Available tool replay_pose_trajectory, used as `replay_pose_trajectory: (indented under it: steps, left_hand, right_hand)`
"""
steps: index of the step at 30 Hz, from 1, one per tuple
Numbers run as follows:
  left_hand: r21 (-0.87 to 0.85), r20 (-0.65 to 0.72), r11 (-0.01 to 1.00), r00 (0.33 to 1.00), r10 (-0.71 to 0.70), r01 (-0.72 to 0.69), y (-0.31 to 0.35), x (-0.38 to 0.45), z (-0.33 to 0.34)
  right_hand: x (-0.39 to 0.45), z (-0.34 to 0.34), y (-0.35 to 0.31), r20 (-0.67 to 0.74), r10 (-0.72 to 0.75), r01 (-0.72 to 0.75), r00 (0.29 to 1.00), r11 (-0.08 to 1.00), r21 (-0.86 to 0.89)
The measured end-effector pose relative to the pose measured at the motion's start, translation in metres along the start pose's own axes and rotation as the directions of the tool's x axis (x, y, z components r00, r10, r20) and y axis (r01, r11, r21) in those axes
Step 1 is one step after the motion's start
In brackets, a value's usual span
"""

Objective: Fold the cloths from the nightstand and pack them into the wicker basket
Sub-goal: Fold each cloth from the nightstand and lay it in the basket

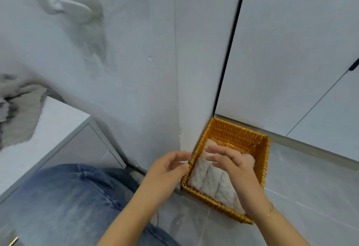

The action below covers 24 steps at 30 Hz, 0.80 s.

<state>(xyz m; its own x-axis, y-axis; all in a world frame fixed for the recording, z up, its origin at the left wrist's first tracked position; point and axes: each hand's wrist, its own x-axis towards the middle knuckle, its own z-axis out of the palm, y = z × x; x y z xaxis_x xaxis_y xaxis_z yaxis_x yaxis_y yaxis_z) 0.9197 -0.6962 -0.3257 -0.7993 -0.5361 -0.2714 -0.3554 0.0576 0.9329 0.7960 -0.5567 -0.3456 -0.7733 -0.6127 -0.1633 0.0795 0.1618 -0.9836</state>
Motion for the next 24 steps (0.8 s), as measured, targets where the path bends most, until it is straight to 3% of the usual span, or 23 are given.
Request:
replay_pose_trajectory:
  steps: [4, 9, 12, 16, 24]
  left_hand:
    - [-0.042, -0.198, 0.989, 0.972, 0.129, -0.140, 0.011, -0.047, -0.052]
    - [-0.106, -0.393, 0.961, 0.898, 0.197, -0.257, 0.013, -0.091, -0.111]
    - [-0.118, -0.484, 0.954, 0.855, 0.186, -0.275, 0.006, -0.106, -0.142]
    - [-0.078, -0.505, 0.966, 0.845, 0.174, -0.246, -0.006, -0.122, -0.177]
    - [-0.013, -0.718, 0.987, 0.688, 0.104, -0.163, -0.012, -0.131, -0.262]
  right_hand:
    - [-0.017, 0.043, -0.043, 0.161, -0.102, 0.113, 0.982, 0.992, -0.062]
    - [-0.028, 0.111, -0.087, 0.392, -0.188, 0.241, 0.900, 0.966, -0.091]
    - [-0.022, 0.157, -0.108, 0.461, -0.183, 0.227, 0.868, 0.973, -0.040]
    - [-0.011, 0.210, -0.125, 0.525, -0.194, 0.231, 0.829, 0.973, -0.005]
    - [0.038, 0.332, -0.157, 0.666, -0.222, 0.284, 0.713, 0.959, 0.016]
